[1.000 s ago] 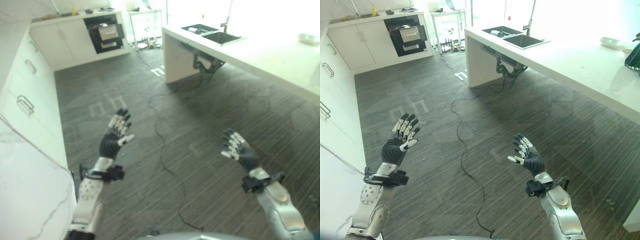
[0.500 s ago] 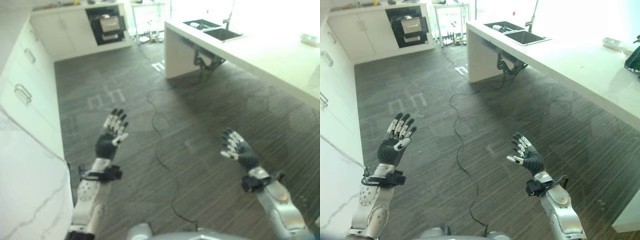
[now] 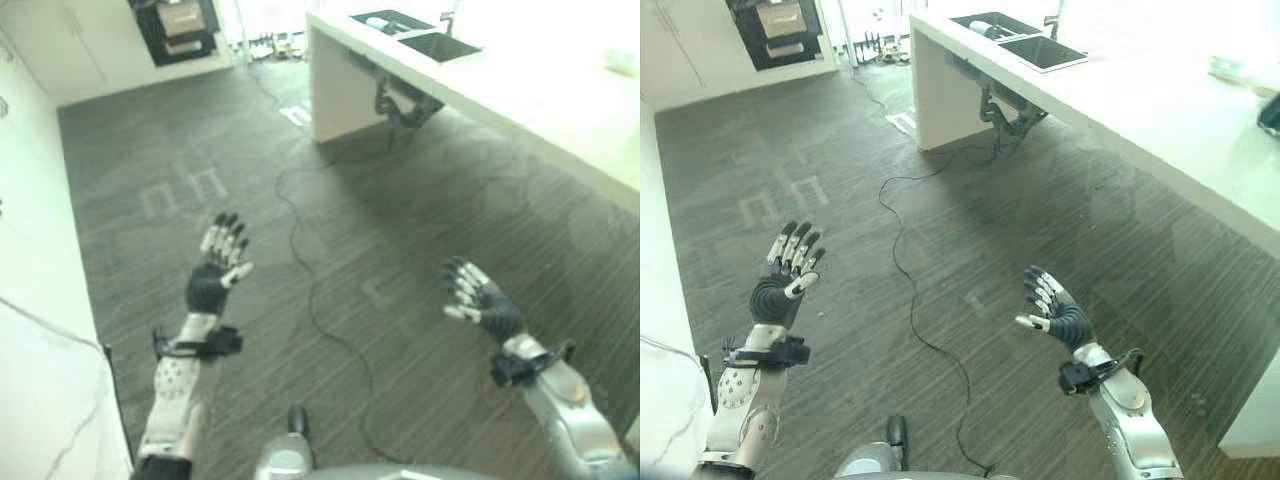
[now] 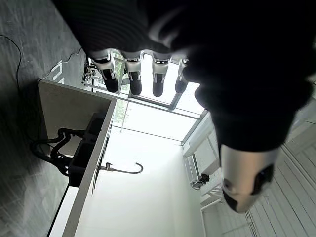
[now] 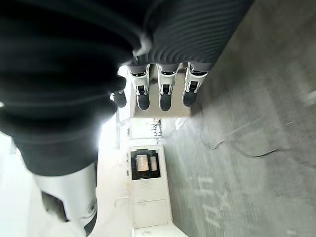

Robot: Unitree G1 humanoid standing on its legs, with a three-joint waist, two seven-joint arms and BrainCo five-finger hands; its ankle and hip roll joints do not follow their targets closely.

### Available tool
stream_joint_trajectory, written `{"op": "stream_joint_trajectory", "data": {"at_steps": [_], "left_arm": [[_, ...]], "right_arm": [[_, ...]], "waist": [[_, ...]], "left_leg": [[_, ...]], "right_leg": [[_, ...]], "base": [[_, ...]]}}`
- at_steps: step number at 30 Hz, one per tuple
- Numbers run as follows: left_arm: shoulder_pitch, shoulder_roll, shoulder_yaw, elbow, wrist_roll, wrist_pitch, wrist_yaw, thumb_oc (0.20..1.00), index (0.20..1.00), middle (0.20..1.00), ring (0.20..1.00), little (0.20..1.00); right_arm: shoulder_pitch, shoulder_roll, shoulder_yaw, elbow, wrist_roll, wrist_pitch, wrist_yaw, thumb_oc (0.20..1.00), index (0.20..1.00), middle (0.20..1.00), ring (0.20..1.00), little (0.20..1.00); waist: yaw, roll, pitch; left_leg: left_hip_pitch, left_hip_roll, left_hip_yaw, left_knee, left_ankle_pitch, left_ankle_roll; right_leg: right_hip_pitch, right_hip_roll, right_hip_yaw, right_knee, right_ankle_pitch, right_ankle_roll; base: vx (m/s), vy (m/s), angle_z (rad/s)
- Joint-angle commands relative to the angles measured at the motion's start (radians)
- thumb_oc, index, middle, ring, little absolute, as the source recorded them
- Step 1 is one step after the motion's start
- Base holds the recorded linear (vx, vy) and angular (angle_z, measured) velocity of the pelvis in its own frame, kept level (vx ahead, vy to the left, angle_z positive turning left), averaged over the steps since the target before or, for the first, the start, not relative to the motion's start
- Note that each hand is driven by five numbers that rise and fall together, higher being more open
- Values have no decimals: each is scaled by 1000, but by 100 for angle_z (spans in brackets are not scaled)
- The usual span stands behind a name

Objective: Place the dishes in the dishwasher.

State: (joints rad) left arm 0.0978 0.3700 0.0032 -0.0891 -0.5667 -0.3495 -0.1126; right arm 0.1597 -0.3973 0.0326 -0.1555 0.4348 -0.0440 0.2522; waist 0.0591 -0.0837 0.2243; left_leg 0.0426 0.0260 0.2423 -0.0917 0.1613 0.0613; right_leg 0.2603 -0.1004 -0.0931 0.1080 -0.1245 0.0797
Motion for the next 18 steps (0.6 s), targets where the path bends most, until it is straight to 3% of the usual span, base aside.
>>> {"op": "stream_joint_trajectory", "data": {"at_steps": [1, 3, 4, 5, 6, 8, 10, 11, 12, 14, 18], "left_arm": [[37, 59, 31, -78, 32, -15, -32, 1000, 1000, 1000, 1000, 1000], [32, 56, 36, -82, 47, 11, -49, 1000, 1000, 1000, 1000, 1000], [33, 55, 37, -83, 50, 13, -49, 1000, 1000, 1000, 1000, 1000], [37, 53, 43, -86, 58, 15, -38, 1000, 1000, 1000, 1000, 1000], [26, 58, 46, -83, 45, 22, -30, 1000, 1000, 1000, 1000, 1000], [10, 61, 49, -87, 27, 37, -39, 1000, 1000, 1000, 1000, 1000], [14, 67, 54, -93, 18, 42, -61, 1000, 1000, 1000, 1000, 1000], [19, 68, 51, -99, 18, 44, -66, 1000, 1000, 1000, 1000, 1000], [32, 71, 36, -102, 23, 39, -64, 1000, 1000, 1000, 1000, 1000], [42, 71, 18, -97, 27, 25, -61, 1000, 1000, 1000, 1000, 1000], [55, 74, 4, -106, 9, 21, -45, 1000, 1000, 1000, 1000, 1000]], "right_arm": [[-38, -10, -30, -28, -2, -43, -34, 1000, 1000, 1000, 1000, 1000], [-12, 15, -33, -38, -21, -35, -31, 1000, 1000, 1000, 1000, 1000], [-8, 15, -33, -40, -24, -34, -31, 1000, 1000, 1000, 1000, 1000], [-7, 15, -23, -35, -31, -31, -24, 1000, 1000, 1000, 1000, 1000], [-4, 1, -17, -23, -29, -37, -20, 1000, 1000, 1000, 1000, 1000], [10, -12, -37, -21, -10, -44, 4, 1000, 1000, 1000, 1000, 1000], [45, -28, -68, -23, 13, -62, 26, 1000, 1000, 1000, 1000, 1000], [57, -34, -75, -25, 24, -66, 27, 1000, 1000, 1000, 1000, 1000], [76, -44, -78, -29, 34, -81, 21, 1000, 1000, 1000, 1000, 1000], [83, -48, -67, -37, 23, -86, 12, 1000, 1000, 1000, 1000, 1000], [68, -65, -46, -41, 18, -79, -14, 1000, 1000, 1000, 1000, 1000]], "waist": [[18, 10, -105], [6, 39, -103], [4, 41, -103], [-19, 58, -87], [-36, 55, -74], [-55, 39, -57], [-86, 22, -33], [-101, 14, -26], [-133, 10, -11], [-157, 24, -3], [-168, 29, -25]], "left_leg": [[-105, -9, -51, 6, -30, -40], [-56, -24, -99, 9, -64, -18], [-53, -27, -99, 10, -69, -15], [-7, -21, -98, 4, -82, -15], [14, -37, -108, 4, -87, -16], [41, -56, -127, 4, -103, -19], [86, -70, -149, 4, -136, -26], [105, -77, -160, 4, -152, -27], [151, -76, -183, 4, -183, -32], [208, -63, -205, 4, -222, -33], [269, -78, -237, 6, -272, -26]], "right_leg": [[-18, -39, -52, 235, 182, 106], [-142, -49, -42, 500, 282, 104], [-171, -51, -36, 539, 284, 104], [-290, -40, -48, 589, 271, 84], [-344, -11, -91, 480, 205, 55], [-350, 0, -143, 315, 206, 56], [-360, 4, -170, 138, 243, 65], [-375, 1, -155, 68, 275, 74], [-427, -10, -115, -39, 347, 95], [-468, -16, -115, -104, 395, 101], [-431, -8, -115, -176, 412, 102]], "base": [[208, 305, 44], [286, 350, 38], [268, 313, 37], [262, 155, 43], [308, 102, 14], [338, -95, -18], [408, -174, 49], [568, -300, 89], [577, -305, 91], [574, -315, 99], [457, -255, 18]]}}
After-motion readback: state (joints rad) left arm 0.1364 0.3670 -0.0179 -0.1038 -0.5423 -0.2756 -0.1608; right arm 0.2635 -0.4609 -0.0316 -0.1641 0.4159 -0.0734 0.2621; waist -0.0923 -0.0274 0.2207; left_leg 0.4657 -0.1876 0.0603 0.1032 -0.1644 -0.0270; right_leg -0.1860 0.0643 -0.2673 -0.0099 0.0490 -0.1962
